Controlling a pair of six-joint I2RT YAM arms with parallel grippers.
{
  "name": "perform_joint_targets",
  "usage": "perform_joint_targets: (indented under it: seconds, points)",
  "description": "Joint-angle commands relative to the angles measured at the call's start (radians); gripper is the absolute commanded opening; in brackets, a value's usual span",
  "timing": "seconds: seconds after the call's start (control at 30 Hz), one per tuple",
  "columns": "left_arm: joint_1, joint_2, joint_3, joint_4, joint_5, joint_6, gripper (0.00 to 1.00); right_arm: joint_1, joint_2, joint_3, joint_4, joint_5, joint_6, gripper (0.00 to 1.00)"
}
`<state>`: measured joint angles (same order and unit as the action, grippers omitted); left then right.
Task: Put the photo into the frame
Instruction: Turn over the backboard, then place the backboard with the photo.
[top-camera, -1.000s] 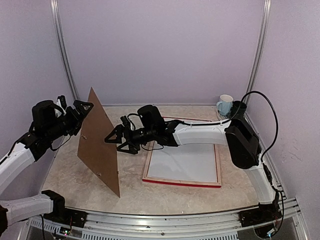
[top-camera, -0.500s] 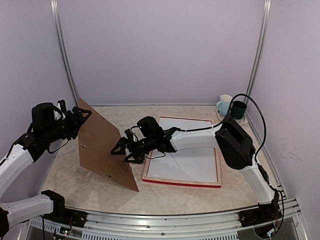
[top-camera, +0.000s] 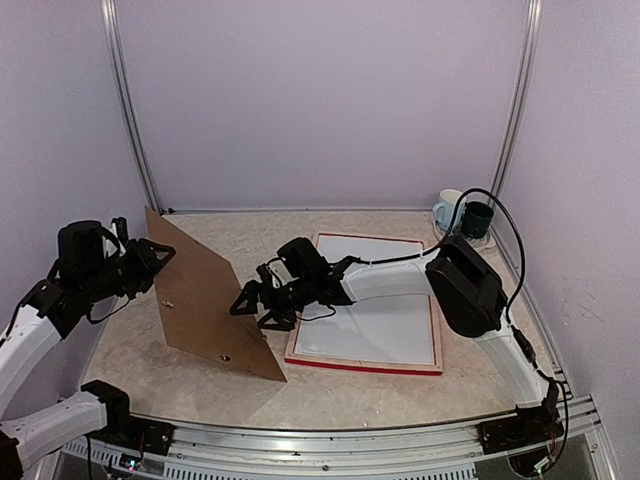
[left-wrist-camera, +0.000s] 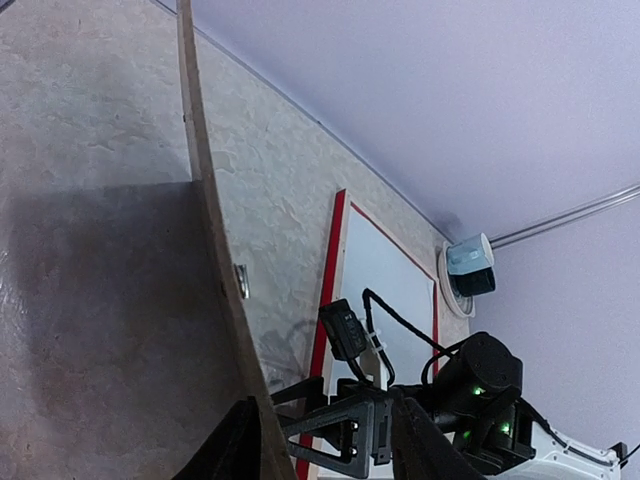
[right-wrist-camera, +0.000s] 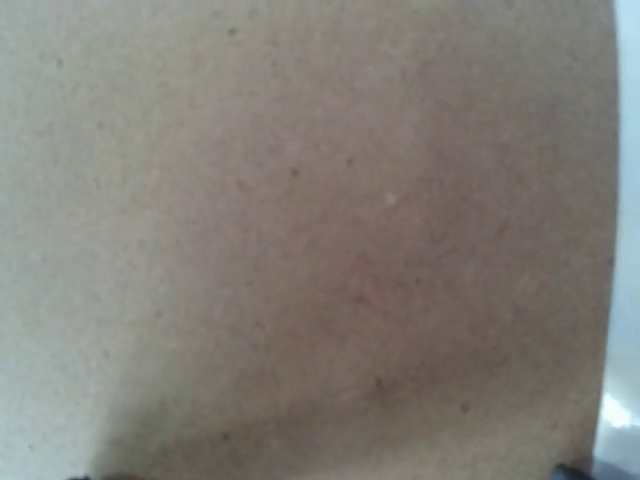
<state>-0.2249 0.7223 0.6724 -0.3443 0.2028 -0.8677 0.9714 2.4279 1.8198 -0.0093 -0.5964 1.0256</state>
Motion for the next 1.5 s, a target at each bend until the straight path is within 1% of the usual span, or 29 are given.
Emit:
perform_joint_targets:
  seconds: [0.0, 0.13, 0.2, 0.3, 0.5, 0.63, 0.87, 1.0, 1.17, 1.47]
  points:
    - [-0.002, -0.026, -0.002, -0.074, 0.023, 0.007, 0.37, -0.005, 0.027, -0.021, -0.060, 0.024, -0.020, 0.99]
    - [-0.001, -0.059, -0.005, -0.120, -0.008, 0.005, 0.15, -0.014, 0.011, -0.043, -0.064, 0.035, -0.031, 0.99]
    - [0.001, -0.077, -0.014, -0.137, -0.027, 0.001, 0.05, -0.021, 0.000, -0.057, -0.064, 0.039, -0.036, 0.99]
    - [0.005, -0.113, -0.041, -0.141, -0.043, -0.015, 0.00, -0.030, -0.016, -0.074, -0.061, 0.038, -0.041, 0.99]
    - [0.012, -0.166, -0.062, -0.138, -0.061, -0.037, 0.00, -0.051, -0.051, -0.102, -0.041, 0.011, -0.052, 0.99]
    - [0.012, -0.192, -0.076, -0.124, -0.063, -0.051, 0.00, -0.066, -0.128, -0.140, -0.013, -0.015, -0.065, 0.99]
    - [0.013, -0.218, -0.099, -0.048, -0.009, -0.055, 0.00, -0.106, -0.328, -0.167, -0.158, 0.066, -0.249, 0.99]
    - [0.013, -0.229, -0.117, -0.004, 0.018, -0.071, 0.00, -0.136, -0.448, -0.253, -0.152, 0.067, -0.293, 0.99]
    - [0.015, -0.231, -0.132, 0.069, 0.067, -0.109, 0.00, -0.186, -0.573, -0.366, -0.168, 0.080, -0.310, 0.99]
    - [0.016, -0.205, -0.068, 0.109, 0.111, -0.133, 0.00, -0.248, -0.749, -0.542, -0.163, 0.117, -0.334, 0.99]
